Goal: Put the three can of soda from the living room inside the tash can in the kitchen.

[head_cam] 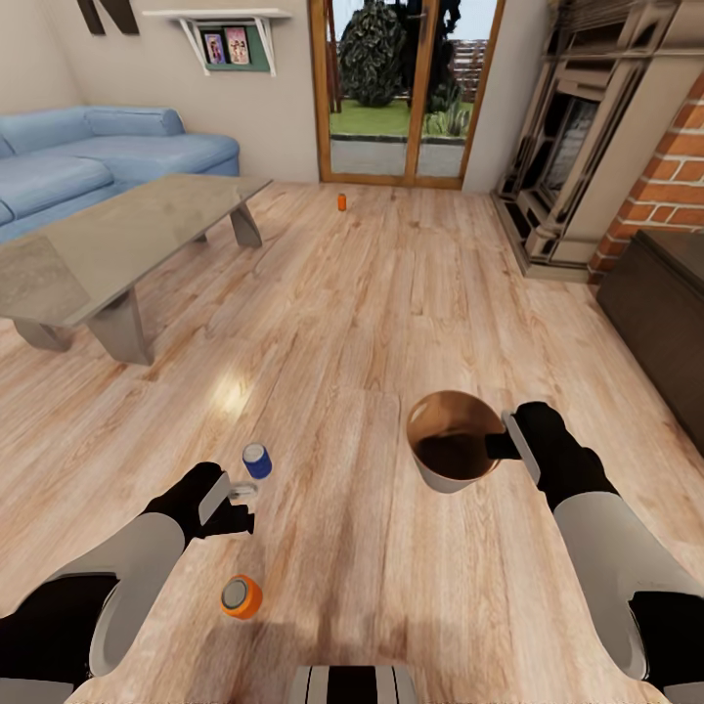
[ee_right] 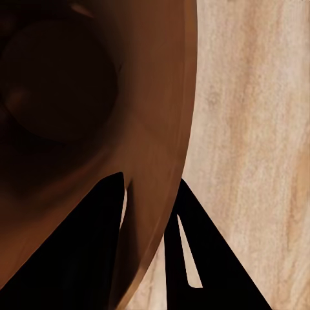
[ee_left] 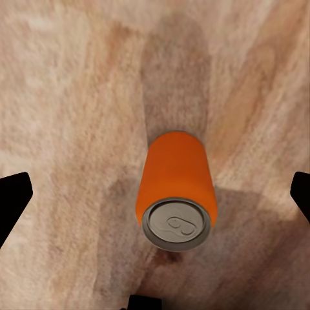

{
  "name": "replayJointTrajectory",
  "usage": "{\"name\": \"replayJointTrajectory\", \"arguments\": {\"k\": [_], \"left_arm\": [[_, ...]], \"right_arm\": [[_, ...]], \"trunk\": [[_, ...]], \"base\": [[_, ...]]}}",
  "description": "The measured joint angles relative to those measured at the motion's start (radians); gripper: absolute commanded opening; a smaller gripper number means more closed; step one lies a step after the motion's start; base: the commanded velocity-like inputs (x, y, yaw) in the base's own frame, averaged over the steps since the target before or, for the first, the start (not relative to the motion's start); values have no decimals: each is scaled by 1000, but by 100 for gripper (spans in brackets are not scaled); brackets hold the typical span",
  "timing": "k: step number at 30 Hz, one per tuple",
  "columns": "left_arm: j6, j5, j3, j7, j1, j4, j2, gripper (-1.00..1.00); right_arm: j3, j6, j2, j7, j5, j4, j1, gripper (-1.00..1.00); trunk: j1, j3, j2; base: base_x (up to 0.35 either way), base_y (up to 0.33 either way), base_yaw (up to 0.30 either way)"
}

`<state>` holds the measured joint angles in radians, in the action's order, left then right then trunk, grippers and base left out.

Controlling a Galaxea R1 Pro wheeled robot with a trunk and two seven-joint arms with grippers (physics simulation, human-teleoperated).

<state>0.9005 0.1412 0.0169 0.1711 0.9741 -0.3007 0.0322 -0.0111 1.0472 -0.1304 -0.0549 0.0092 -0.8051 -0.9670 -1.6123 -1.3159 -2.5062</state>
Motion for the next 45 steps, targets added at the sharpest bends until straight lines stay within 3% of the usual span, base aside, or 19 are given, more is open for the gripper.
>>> {"name": "replayJointTrajectory", "arguments": {"k": [5,11,15,45], "left_arm": [[0,0,0,1,0,0,-4,100],[0,0,-1,0,-2,0,-14,100],[-1,0,-1,-1,-4,0,-14,100],[-71,-1,-3,-2,-12,1,-18,100]], "right_arm": [[2,0,-5,0,3,0,-12,-100],[-5,0,-6,1,3,20,-91,-100],[-13,0,-5,1,-1,31,-113,-100],[-21,0,0,0,2,42,-123,-100]], "trunk": [[0,-8,0],[0,-17,0],[0,-24,0],[0,-71,0]], "base": [[0,0,0],[0,0,0],[0,0,0],[0,0,0]]}}
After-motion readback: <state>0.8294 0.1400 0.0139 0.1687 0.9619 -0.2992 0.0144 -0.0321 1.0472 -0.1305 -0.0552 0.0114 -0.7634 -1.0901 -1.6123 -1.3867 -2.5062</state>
